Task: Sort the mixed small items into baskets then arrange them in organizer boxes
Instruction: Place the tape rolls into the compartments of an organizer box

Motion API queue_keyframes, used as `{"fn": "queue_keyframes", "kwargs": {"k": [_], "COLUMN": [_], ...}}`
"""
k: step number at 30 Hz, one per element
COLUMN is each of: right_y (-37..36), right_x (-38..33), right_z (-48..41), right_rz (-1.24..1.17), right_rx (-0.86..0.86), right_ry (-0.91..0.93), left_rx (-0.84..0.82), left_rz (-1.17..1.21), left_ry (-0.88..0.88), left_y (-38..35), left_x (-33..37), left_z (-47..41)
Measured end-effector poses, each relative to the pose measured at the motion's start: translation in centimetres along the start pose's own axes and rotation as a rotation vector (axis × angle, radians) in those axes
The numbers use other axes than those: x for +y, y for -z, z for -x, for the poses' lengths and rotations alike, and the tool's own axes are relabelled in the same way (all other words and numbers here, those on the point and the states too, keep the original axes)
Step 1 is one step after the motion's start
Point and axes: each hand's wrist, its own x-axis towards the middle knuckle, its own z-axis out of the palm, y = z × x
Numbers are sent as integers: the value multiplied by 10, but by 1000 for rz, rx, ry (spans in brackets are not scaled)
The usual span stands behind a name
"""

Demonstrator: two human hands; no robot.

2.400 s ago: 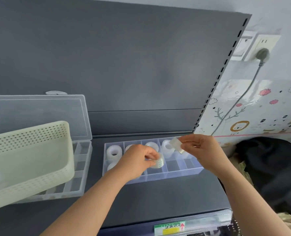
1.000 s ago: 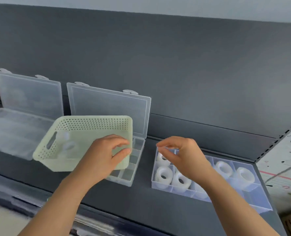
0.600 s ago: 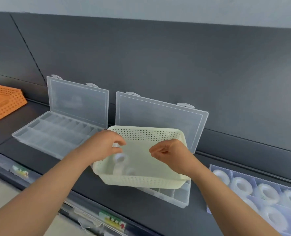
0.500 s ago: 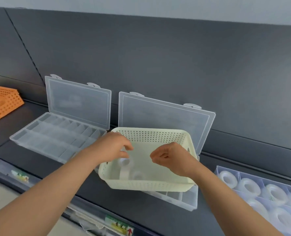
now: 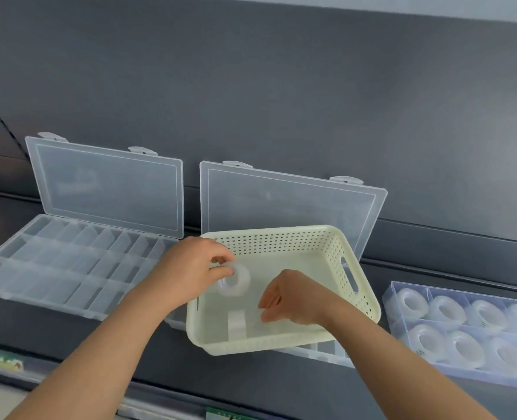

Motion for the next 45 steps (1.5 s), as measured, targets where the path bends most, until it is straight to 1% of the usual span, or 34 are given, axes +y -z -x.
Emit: {"fn": "queue_keyframes", "kwargs": {"k": [3, 6, 10, 14, 17, 21, 24, 28, 32, 40, 43, 45], "right_y": [7, 23, 47, 72, 93, 119, 132, 142, 147, 153, 154, 154], "right_x": [6, 19, 49, 92, 133, 202, 254, 306, 337, 364, 369, 371], "right_z": [8, 26, 64, 117, 160, 216, 249, 282, 302, 305, 301, 297], "right_rz": [-24, -136, -232, -330, -386, -373, -358, -335, -336, -380, -368, -367], "right_rx": [104, 246, 443, 613, 722, 830, 896, 911, 916, 876, 848, 825], "right_ry": [-9, -31, -56, -68, -110, -198, -270, -335, -347, -328, -324, -318], "left_rx": [72, 131, 190, 159, 135, 96, 50, -21, -69, -193, -220, -237], "left_rz": [165, 255, 354, 407, 466, 524, 567, 557, 416, 9, -12, 17], "left_ry": [47, 51, -3, -81, -123, -149, -124, -113, -144, -274, -295, -308], "left_y": [1, -6, -22, -47, -75, -121, -160, -214, -255, -282, -286, -287], "left_x": [5, 20, 58, 119, 174, 250, 302, 358, 389, 411, 410, 408], "left_z": [11, 15, 13, 1, -6, -21, -37, -57, -72, -83, -85, -86]}}
